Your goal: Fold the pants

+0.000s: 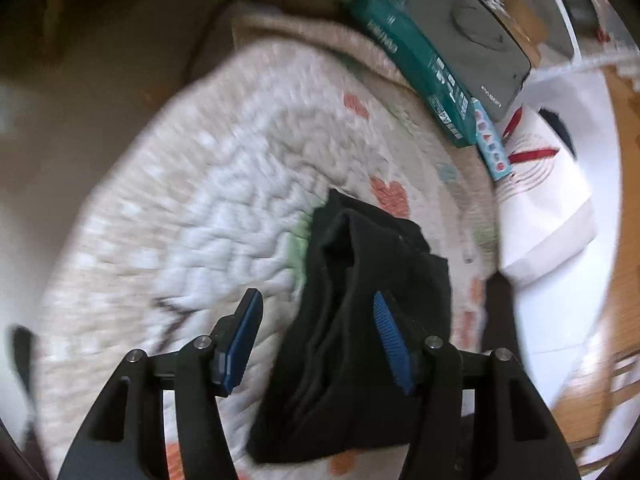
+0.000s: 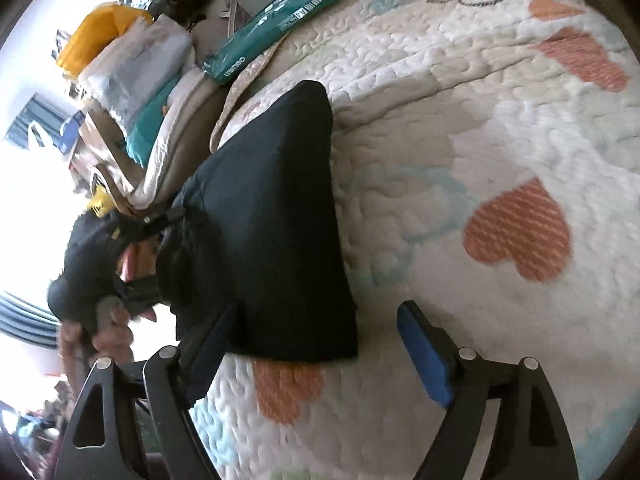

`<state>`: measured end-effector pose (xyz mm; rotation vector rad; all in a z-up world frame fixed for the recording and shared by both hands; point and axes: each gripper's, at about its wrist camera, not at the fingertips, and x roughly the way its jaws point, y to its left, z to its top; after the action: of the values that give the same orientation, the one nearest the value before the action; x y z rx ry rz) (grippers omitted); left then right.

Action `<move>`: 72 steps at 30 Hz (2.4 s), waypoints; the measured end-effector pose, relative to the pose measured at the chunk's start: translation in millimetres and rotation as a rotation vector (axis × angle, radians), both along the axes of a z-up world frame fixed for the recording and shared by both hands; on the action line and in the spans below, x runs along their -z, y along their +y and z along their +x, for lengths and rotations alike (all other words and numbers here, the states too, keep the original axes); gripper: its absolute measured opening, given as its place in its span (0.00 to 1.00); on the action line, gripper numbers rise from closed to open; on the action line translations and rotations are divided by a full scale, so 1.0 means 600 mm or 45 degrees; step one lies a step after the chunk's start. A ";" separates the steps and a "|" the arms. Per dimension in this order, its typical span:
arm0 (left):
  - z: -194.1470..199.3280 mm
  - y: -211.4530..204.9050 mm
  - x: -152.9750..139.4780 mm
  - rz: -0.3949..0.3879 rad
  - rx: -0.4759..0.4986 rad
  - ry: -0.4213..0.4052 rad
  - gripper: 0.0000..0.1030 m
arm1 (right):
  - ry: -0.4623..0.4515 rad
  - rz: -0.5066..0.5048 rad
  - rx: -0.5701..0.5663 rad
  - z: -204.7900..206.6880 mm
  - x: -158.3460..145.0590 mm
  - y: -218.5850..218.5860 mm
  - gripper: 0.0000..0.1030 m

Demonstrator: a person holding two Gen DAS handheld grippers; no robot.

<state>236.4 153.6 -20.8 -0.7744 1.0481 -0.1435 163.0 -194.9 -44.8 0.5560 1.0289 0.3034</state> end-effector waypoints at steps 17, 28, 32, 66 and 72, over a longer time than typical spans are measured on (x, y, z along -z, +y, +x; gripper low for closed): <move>-0.316 -0.174 -0.111 0.826 -0.270 -0.166 0.76 | -0.255 -0.538 -0.053 -0.160 -0.104 0.009 0.84; -0.339 -0.257 -0.127 1.139 -0.103 -0.315 0.76 | -0.287 -0.596 -0.039 -0.169 -0.094 0.008 0.84; -0.341 -0.254 -0.123 1.103 -0.091 -0.298 0.78 | -0.295 -0.628 -0.059 -0.166 -0.088 0.022 0.84; -0.323 -0.220 -0.091 0.983 -0.077 -0.224 0.84 | -0.250 -0.641 -0.126 -0.150 -0.052 0.059 0.84; -0.319 -0.217 -0.083 0.926 -0.062 -0.200 0.84 | -0.257 -0.646 -0.133 -0.152 -0.052 0.065 0.84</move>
<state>44.8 23.7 29.2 -0.1242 0.8429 0.2109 71.8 -155.8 -13.6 0.0123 0.8956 0.1749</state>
